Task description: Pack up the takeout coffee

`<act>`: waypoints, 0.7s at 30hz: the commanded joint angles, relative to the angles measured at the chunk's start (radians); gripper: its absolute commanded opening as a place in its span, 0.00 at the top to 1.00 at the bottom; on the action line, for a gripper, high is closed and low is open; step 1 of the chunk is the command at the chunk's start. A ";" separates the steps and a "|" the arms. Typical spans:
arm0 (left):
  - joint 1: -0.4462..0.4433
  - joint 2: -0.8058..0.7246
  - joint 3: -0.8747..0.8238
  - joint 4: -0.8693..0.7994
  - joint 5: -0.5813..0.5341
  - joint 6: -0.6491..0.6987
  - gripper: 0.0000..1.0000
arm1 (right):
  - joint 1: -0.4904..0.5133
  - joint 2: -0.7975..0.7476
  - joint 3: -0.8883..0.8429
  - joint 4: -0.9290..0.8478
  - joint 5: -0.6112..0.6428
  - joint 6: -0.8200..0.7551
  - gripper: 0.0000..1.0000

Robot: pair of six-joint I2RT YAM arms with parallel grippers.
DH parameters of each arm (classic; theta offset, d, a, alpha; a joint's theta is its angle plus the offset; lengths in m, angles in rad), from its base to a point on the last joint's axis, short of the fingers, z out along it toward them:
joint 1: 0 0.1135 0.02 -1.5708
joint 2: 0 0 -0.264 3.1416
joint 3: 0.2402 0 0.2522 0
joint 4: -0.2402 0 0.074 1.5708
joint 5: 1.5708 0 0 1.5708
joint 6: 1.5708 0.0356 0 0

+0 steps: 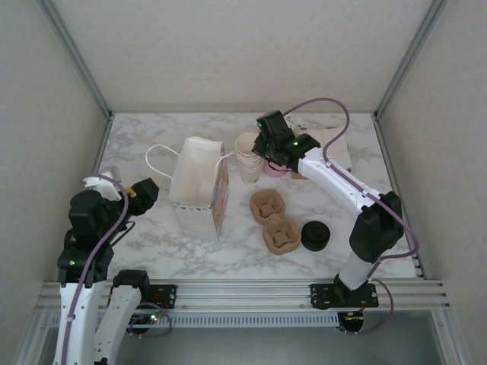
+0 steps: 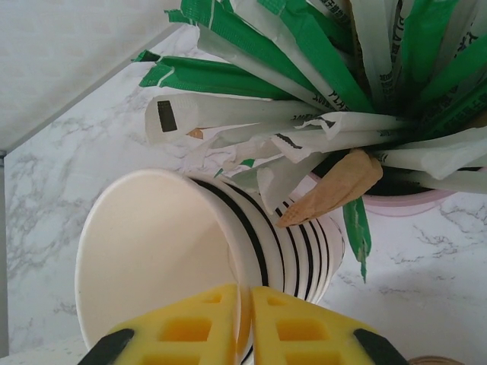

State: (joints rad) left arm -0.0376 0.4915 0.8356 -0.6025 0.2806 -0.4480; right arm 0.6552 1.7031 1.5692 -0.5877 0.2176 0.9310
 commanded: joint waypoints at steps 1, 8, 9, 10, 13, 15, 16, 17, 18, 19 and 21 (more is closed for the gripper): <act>-0.001 -0.011 0.000 0.029 0.022 -0.005 0.21 | 0.009 0.018 0.032 -0.023 0.032 0.003 0.87; -0.002 -0.013 -0.001 0.029 0.019 -0.006 0.21 | 0.009 0.018 0.043 -0.034 0.033 0.002 0.92; -0.002 -0.013 -0.001 0.029 0.019 -0.006 0.21 | 0.009 0.017 0.044 -0.038 0.033 0.001 0.92; -0.002 -0.012 -0.002 0.029 0.018 -0.006 0.21 | 0.009 0.015 0.047 -0.040 0.034 -0.001 0.93; -0.001 -0.013 -0.002 0.027 0.015 -0.008 0.21 | 0.009 0.013 0.063 -0.057 0.036 -0.011 0.98; -0.002 -0.013 -0.003 0.027 0.012 -0.008 0.21 | 0.010 0.010 0.076 -0.065 0.031 -0.015 1.00; -0.002 -0.013 -0.003 0.027 0.012 -0.008 0.21 | 0.010 0.009 0.081 -0.068 0.028 -0.018 1.00; -0.002 -0.013 -0.003 0.027 0.010 -0.009 0.21 | 0.009 0.007 0.086 -0.070 0.026 -0.019 1.00; -0.001 -0.013 -0.003 0.027 0.010 -0.009 0.21 | 0.010 0.004 0.092 -0.074 0.024 -0.019 1.00; -0.001 -0.011 -0.003 0.027 0.009 -0.011 0.21 | 0.010 0.003 0.100 -0.080 0.022 -0.022 1.00; -0.002 -0.011 -0.003 0.025 0.007 -0.012 0.20 | 0.009 -0.004 0.118 -0.092 0.018 -0.033 1.00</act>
State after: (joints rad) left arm -0.0376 0.4915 0.8356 -0.6025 0.2798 -0.4484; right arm 0.6552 1.7084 1.6386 -0.6506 0.2245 0.9241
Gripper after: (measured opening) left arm 0.795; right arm 0.054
